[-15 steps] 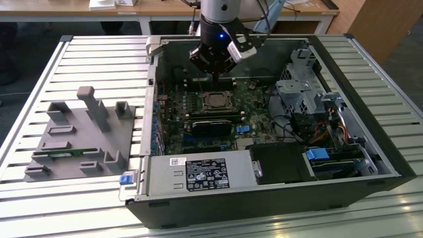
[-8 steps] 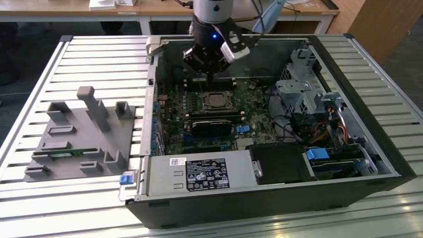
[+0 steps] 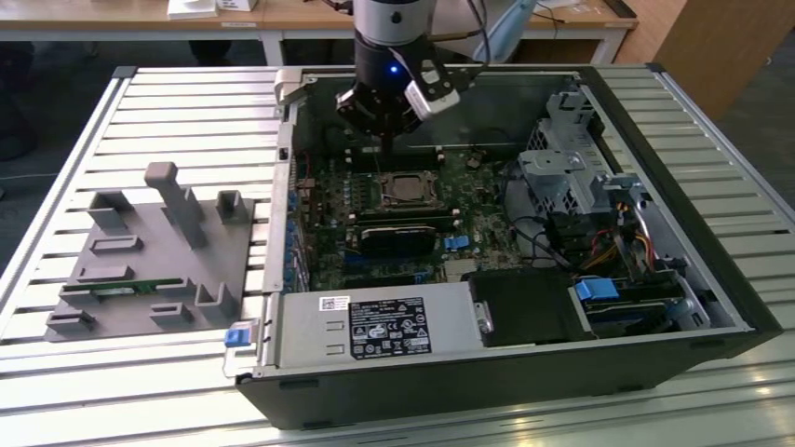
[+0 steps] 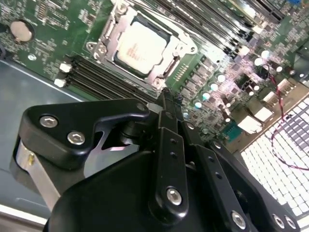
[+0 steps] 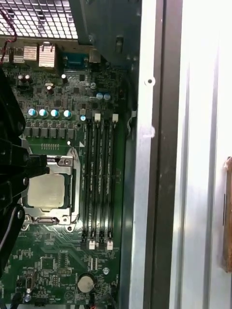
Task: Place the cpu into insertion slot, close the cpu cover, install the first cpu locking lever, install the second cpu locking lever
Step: 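Install the first cpu locking lever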
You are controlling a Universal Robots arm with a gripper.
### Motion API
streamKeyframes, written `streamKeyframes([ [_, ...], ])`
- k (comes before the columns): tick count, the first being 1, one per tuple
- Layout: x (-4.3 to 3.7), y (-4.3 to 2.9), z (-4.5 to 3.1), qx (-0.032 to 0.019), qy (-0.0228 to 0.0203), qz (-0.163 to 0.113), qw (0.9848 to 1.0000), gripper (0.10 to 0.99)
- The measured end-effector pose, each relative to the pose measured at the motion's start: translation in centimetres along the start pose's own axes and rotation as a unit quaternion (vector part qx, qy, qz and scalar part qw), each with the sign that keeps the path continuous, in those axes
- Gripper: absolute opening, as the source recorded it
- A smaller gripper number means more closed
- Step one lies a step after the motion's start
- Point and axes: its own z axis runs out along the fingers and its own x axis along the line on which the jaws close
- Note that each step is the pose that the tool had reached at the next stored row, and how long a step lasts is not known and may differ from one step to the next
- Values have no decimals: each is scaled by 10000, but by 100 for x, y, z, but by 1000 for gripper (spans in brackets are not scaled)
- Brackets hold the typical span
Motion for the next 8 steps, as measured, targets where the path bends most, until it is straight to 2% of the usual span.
streamKeyframes([
  [8,124,8,14,0,0,0,10000,106],
])
